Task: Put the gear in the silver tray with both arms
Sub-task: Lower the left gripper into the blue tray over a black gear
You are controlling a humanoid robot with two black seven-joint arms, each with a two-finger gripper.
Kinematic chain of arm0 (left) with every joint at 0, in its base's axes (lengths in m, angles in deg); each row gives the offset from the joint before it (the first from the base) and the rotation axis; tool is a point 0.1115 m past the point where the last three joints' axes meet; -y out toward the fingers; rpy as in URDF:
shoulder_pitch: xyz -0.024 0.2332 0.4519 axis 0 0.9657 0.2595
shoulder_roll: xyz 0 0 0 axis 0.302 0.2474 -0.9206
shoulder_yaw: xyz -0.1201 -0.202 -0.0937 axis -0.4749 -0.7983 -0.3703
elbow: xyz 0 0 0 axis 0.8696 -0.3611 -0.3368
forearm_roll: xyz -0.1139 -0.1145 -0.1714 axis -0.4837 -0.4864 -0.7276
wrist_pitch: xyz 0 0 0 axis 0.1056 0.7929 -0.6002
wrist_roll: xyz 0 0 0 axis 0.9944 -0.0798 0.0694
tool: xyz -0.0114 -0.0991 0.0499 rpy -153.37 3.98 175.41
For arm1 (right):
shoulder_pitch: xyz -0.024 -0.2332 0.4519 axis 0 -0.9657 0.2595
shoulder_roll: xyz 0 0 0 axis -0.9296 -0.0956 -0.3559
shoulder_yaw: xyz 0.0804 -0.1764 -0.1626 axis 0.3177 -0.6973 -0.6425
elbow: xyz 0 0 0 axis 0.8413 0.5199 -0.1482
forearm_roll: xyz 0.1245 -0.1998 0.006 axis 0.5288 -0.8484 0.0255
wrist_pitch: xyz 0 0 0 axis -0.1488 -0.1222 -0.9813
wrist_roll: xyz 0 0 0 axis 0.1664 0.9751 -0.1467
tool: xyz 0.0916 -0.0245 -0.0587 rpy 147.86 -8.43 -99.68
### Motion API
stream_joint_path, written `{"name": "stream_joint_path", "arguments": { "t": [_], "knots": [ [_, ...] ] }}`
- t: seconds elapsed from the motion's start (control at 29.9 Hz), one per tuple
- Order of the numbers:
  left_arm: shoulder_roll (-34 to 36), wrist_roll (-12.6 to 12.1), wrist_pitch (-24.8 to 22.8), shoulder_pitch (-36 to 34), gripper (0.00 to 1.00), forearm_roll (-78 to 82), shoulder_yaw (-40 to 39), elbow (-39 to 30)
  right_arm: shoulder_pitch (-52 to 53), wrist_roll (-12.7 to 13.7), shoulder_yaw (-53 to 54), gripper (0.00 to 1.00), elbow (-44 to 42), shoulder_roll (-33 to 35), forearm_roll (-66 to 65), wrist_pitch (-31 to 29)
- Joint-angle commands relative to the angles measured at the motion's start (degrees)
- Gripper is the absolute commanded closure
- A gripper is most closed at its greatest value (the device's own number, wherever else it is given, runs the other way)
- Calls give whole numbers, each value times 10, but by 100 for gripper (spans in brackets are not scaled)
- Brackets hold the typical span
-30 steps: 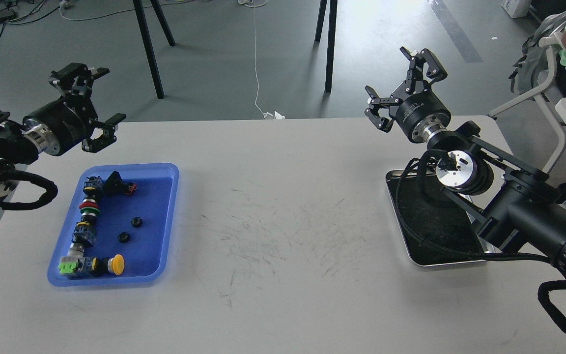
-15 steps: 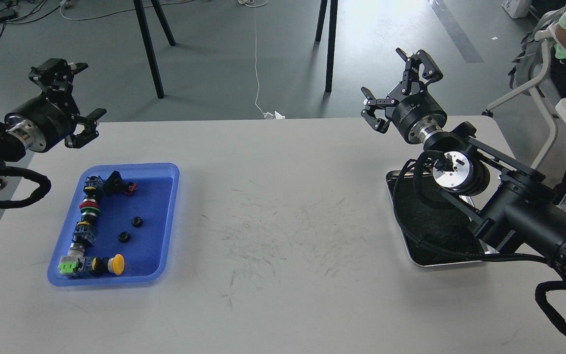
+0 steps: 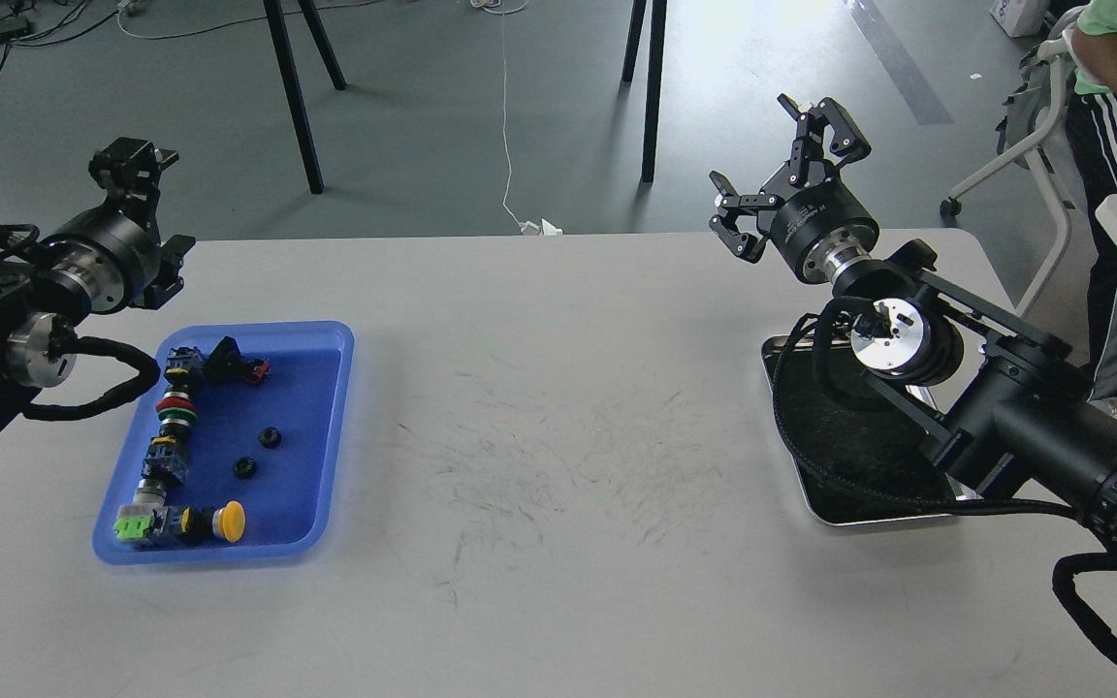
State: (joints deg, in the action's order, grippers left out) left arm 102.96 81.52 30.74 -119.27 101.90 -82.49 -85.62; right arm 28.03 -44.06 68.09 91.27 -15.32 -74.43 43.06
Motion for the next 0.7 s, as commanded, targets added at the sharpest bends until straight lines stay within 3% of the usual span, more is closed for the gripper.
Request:
{"name": "stream_joint_path", "arguments": {
  "t": [0.0, 0.2, 0.4, 0.5, 0.67],
  "knots": [
    [21, -24, -8, -22, 2, 47, 62, -26, -1, 0, 1, 1, 1, 2, 0, 0],
    [101, -36, -7, -71, 3, 154, 136, -91, -2, 0, 2, 1, 0, 1, 0, 0],
    [129, -32, -6, -93, 6, 256, 197, -136, -1, 0, 1, 1, 1, 3, 0, 1],
    [149, -32, 15, -100, 7, 305, 224, -200, 0, 2, 0, 1, 1, 6, 0, 1],
    [156, -31, 18, -105, 7, 368, 263, -217, 5, 3, 0, 1, 1, 7, 0, 1]
  ]
}}
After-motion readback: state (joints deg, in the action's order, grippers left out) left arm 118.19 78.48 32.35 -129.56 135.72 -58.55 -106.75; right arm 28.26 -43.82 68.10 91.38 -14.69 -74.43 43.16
